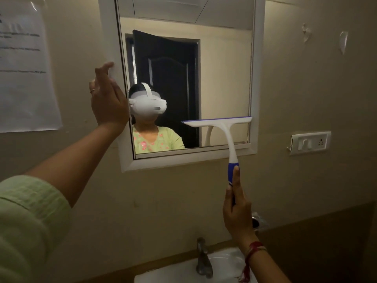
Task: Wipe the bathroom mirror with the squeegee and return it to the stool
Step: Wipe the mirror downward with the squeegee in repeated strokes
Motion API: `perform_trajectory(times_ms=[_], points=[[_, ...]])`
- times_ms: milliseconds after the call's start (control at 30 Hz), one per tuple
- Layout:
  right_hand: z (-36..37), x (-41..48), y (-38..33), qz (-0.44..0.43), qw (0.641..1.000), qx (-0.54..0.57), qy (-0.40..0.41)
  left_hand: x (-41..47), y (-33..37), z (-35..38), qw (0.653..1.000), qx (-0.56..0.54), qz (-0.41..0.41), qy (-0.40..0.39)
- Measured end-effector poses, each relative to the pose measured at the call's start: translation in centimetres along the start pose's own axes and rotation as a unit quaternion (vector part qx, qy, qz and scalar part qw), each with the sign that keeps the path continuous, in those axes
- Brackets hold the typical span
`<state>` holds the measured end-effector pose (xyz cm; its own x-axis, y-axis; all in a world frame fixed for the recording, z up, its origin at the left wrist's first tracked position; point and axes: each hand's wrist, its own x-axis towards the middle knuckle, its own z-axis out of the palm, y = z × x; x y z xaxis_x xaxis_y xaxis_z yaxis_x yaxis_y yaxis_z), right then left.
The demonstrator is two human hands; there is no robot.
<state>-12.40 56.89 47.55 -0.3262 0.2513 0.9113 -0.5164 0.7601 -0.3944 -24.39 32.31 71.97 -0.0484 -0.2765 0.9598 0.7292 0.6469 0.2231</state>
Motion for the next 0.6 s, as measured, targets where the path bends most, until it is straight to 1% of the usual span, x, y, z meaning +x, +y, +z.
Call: perform_trajectory(times_ms=[400,600], points=[[-1.5,-3.6,-0.8,0.049,0.998,-0.022,-0.037,0.0,0.5,-0.1,1.000,0.003,-0.017,-0.001],[-2.7,-5.3,-1.2,0.076,0.996,-0.009,-0.055,0.1,0.0,0.1,1.000,0.002,-0.007,0.000]])
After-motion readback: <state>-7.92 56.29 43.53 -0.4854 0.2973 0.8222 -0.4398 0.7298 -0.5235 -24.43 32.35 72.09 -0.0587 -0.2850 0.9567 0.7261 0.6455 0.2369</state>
